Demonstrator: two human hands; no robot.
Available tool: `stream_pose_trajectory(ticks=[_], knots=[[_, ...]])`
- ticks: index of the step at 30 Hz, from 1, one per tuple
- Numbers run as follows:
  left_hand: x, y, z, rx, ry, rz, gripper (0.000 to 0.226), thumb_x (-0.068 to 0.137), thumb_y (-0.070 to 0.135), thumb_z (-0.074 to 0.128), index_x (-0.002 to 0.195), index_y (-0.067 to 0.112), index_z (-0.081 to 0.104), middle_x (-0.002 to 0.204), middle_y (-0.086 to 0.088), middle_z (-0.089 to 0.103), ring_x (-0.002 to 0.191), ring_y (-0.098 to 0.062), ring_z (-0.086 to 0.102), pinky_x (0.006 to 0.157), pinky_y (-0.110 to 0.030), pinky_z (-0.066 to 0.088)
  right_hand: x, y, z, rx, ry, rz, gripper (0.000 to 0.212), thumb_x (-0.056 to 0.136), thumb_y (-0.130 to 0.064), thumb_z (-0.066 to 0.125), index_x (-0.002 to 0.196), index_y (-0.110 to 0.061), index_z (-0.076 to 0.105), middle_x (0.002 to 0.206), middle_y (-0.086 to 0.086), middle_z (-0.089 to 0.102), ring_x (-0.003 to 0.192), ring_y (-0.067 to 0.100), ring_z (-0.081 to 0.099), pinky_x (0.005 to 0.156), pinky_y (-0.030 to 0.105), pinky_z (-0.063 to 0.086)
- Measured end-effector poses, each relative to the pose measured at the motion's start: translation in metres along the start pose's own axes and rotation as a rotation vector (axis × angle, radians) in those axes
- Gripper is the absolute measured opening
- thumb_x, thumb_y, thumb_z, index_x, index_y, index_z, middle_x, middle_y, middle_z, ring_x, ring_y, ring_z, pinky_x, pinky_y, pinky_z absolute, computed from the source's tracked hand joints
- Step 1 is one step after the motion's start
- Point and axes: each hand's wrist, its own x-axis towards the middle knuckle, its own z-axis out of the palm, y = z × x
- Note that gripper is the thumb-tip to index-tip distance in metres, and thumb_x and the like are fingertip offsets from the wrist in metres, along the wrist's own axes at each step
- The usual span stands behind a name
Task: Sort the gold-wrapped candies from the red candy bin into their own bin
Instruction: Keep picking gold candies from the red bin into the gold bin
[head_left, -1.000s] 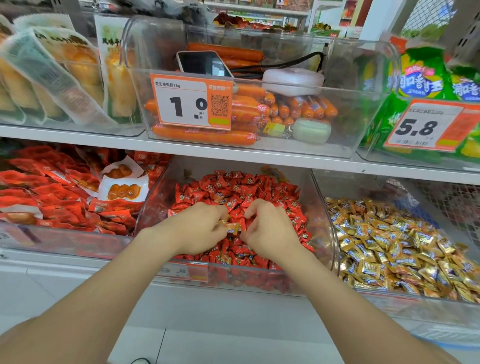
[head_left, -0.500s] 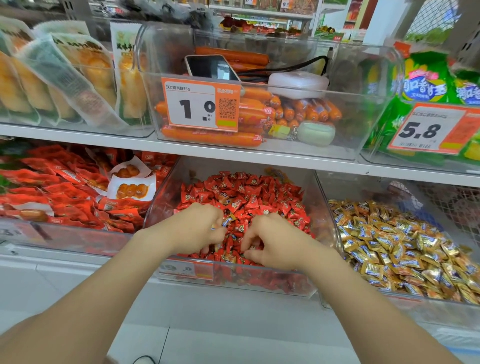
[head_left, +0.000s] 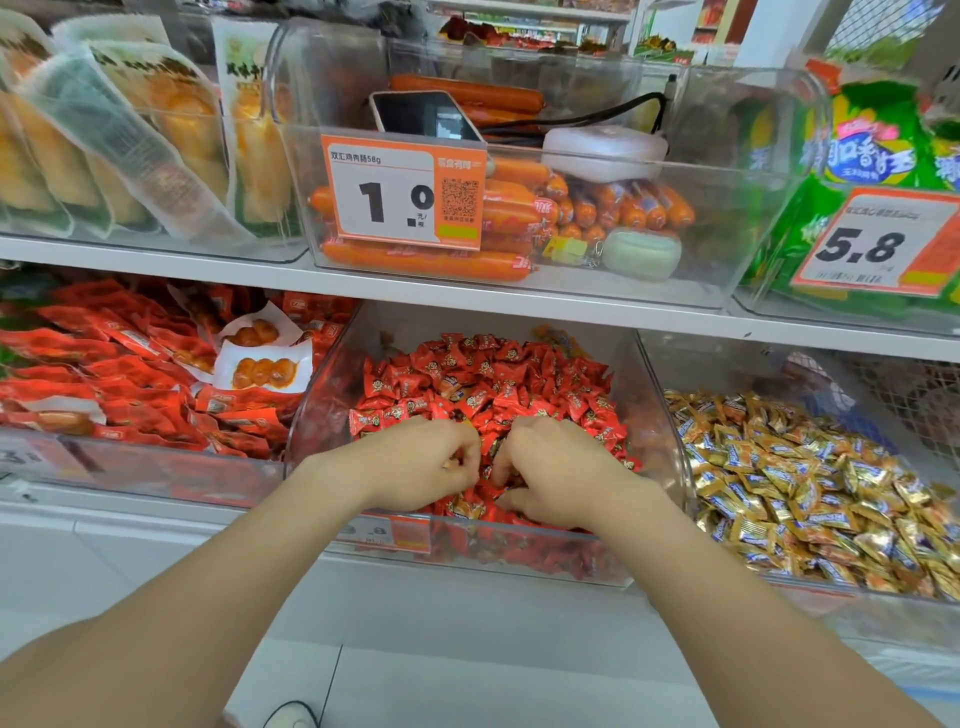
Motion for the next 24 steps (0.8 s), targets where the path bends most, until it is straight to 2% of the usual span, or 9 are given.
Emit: stream_pose_trajectory(ticks=[4,7,9,12,14,17,20,22,24], knots=[[0.003,-0.001,0.001,0.002,-0.072,0.035,0.018,0.090,0.044,0.079,0.105,0.037,0.071,0.091,0.016,0.061,0.088,-0.004,0.054,0.073,-0.029,0.041,0.002,0.013,0.000,0.244,0.021,0.047,0.014,0.090,-0.031,0.081,0.079,-0.023,0.079,0.078,-0.014,0.069,0.077,0.003,0.061,0.072,0.027,0.047],[0.007,-0.004,0.002,0.079,-0.088,0.038,0.018,0.087,0.041,0.082,0.104,0.037,0.075,0.100,0.014,0.067,0.097,-0.011,0.060,0.087,-0.036,0.051,-0.008,0.024,-0.014,0.385,0.050,0.083,0.019,0.097,-0.030,0.074,0.082,-0.021,0.072,0.066,-0.024,0.065,0.070,-0.013,0.058,0.064,0.009,0.038],[0.008,-0.007,0.002,0.109,-0.099,0.016,0.009,0.086,0.038,0.082,0.090,0.034,0.075,0.094,0.011,0.072,0.092,-0.014,0.066,0.087,-0.042,0.056,-0.017,0.029,-0.019,0.434,0.085,0.086,0.019,0.102,-0.032,0.067,0.087,-0.021,0.066,0.067,-0.022,0.067,0.063,-0.007,0.057,0.058,0.014,0.040],[0.007,-0.005,-0.001,0.106,-0.099,-0.013,0.017,0.096,0.039,0.073,0.085,0.027,0.069,0.093,0.008,0.071,0.092,-0.012,0.063,0.086,-0.038,0.054,-0.026,0.030,-0.021,0.550,0.130,0.083,0.009,0.105,-0.022,0.056,0.096,-0.024,0.056,0.074,0.002,0.069,0.052,0.006,0.049,0.052,0.030,0.044],[0.005,-0.004,-0.005,0.119,-0.070,-0.026,0.026,0.104,0.042,0.061,0.093,0.019,0.065,0.099,-0.001,0.070,0.096,-0.019,0.059,0.086,-0.039,0.052,-0.025,0.029,-0.023,0.612,0.152,0.083,0.017,0.103,-0.012,0.046,0.103,-0.026,0.056,0.070,0.005,0.066,0.049,0.007,0.045,0.048,0.027,0.039],[0.001,-0.006,-0.010,0.080,-0.037,-0.042,0.039,0.108,0.041,0.052,0.099,0.005,0.060,0.100,-0.016,0.070,0.090,-0.035,0.061,0.080,-0.043,0.052,-0.022,0.024,-0.023,0.607,0.127,0.083,0.025,0.103,-0.012,0.042,0.100,-0.024,0.064,0.054,-0.007,0.050,0.045,0.006,0.038,0.047,0.021,0.034],[-0.005,-0.006,-0.015,0.068,-0.041,-0.066,0.036,0.109,0.042,0.050,0.100,0.008,0.056,0.087,-0.007,0.060,0.075,-0.025,0.049,0.068,-0.036,0.042,-0.018,0.019,-0.018,0.525,0.051,0.051,0.031,0.107,-0.008,0.045,0.108,-0.023,0.071,0.067,-0.008,0.065,0.053,0.006,0.052,0.054,0.015,0.041],[-0.008,-0.007,-0.018,0.071,-0.031,-0.068,0.028,0.108,0.043,0.051,0.104,0.017,0.058,0.090,0.001,0.061,0.079,-0.018,0.053,0.067,-0.033,0.042,-0.016,0.018,-0.017,0.500,-0.012,0.036,0.042,0.102,0.001,0.044,0.107,-0.024,0.077,0.082,-0.006,0.073,0.065,0.004,0.061,0.061,0.021,0.050],[-0.010,-0.011,-0.018,0.057,-0.029,-0.075,0.023,0.107,0.046,0.052,0.103,0.024,0.058,0.098,0.005,0.063,0.086,-0.015,0.059,0.072,-0.034,0.049,-0.015,0.017,-0.018,0.456,-0.072,0.028,0.040,0.097,-0.001,0.048,0.102,-0.024,0.080,0.077,-0.007,0.073,0.061,0.000,0.060,0.062,0.019,0.050]])
